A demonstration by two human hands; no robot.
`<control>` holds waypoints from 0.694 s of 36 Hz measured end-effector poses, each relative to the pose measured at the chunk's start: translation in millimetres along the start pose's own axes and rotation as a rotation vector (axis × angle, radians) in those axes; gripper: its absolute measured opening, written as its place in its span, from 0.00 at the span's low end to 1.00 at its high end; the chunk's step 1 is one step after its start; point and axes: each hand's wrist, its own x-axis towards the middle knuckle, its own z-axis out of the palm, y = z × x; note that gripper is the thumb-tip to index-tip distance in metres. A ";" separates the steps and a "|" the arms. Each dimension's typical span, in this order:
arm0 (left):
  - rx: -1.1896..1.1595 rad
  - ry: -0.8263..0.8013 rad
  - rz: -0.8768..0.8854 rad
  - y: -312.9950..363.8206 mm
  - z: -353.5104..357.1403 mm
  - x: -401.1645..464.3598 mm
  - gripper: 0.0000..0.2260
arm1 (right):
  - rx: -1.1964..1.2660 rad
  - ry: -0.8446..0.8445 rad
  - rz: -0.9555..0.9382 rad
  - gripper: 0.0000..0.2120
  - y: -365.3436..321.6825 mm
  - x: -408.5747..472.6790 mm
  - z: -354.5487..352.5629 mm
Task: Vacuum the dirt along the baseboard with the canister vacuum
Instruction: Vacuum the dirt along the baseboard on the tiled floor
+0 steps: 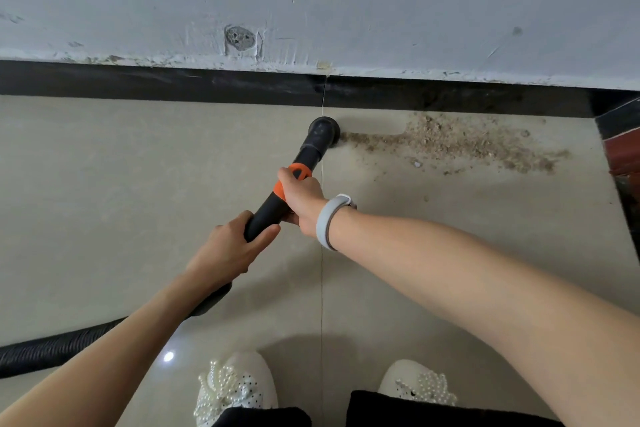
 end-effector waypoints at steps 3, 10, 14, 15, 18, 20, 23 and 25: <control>0.028 -0.003 0.017 6.1 3.2 3.8 0.12 | 0.016 0.011 0.000 0.11 -2.1 -0.5 -8.2; 0.057 -0.068 0.044 13.0 4.4 8.3 0.12 | 0.041 0.060 0.007 0.12 2.8 -1.5 -19.0; 0.042 -0.086 0.064 18.3 4.6 13.5 0.13 | 0.037 0.075 0.006 0.14 0.1 -2.6 -25.3; 0.044 -0.089 0.069 19.3 5.1 13.6 0.13 | 0.038 0.079 0.006 0.13 -0.2 -3.4 -26.7; 0.055 -0.100 0.081 20.2 7.8 11.0 0.12 | 0.058 0.084 0.009 0.13 1.6 -7.3 -29.0; 0.059 -0.105 0.090 18.2 9.5 7.3 0.12 | 0.066 0.081 0.012 0.15 7.2 -9.4 -28.8; 0.064 -0.117 0.102 13.4 13.4 -1.3 0.11 | 0.097 0.079 0.036 0.16 20.0 -14.8 -29.6; 0.077 -0.142 0.109 8.3 17.2 -7.9 0.11 | 0.122 0.083 0.067 0.16 30.0 -18.8 -32.0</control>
